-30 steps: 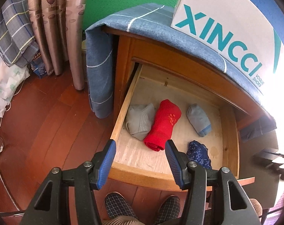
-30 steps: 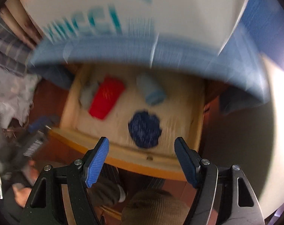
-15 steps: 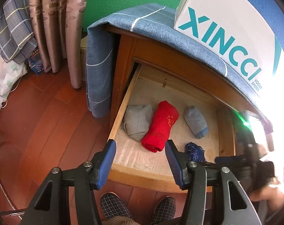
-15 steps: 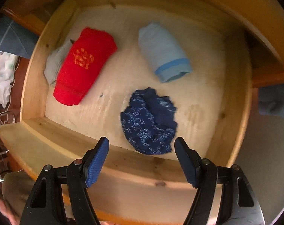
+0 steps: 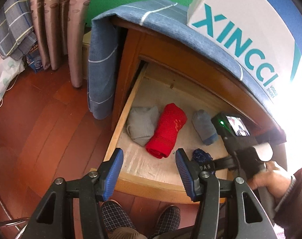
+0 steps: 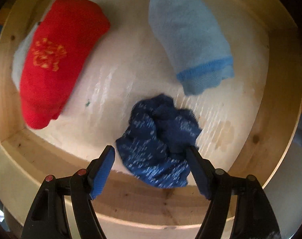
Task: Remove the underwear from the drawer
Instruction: 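Close the right tool on the navy floral underwear, then lift the navy floral underwear up from the drawer with the right tool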
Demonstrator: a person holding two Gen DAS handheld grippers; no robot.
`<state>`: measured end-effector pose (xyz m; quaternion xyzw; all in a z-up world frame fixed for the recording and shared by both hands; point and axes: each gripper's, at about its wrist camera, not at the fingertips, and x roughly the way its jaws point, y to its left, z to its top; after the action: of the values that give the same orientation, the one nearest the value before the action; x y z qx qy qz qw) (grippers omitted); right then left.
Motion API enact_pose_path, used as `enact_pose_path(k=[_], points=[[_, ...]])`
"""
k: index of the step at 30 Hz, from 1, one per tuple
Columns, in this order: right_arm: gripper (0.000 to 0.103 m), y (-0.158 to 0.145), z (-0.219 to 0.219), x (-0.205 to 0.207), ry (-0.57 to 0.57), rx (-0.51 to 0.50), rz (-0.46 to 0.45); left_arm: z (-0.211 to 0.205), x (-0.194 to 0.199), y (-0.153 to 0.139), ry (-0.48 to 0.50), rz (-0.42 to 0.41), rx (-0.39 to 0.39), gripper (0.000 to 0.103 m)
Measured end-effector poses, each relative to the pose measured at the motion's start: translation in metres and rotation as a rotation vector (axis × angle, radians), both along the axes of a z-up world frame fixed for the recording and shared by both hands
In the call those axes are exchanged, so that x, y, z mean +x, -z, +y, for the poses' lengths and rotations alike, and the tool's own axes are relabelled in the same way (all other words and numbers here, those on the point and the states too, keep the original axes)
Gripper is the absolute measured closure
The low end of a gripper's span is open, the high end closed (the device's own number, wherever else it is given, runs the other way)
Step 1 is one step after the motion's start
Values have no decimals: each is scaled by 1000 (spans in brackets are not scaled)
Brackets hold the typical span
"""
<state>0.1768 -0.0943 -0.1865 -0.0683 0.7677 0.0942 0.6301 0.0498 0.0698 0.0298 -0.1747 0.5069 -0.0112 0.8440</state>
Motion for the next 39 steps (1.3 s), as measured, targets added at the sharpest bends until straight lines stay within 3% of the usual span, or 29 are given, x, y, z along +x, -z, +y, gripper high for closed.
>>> enact_pose_path(k=[16,25,33,39], points=[[29,21,-5,21,18,4,36,2,2,3,0,23,-18,47],[60,13,-28,9,36,14,23,0,5,8,9,45,-13,47],[72,7,-45,-10,55,32,-46,-10,8,11,49,67,7,47],[73,-15,-72,-36,123,62,-142,-12,8,12,62,68,24,47]])
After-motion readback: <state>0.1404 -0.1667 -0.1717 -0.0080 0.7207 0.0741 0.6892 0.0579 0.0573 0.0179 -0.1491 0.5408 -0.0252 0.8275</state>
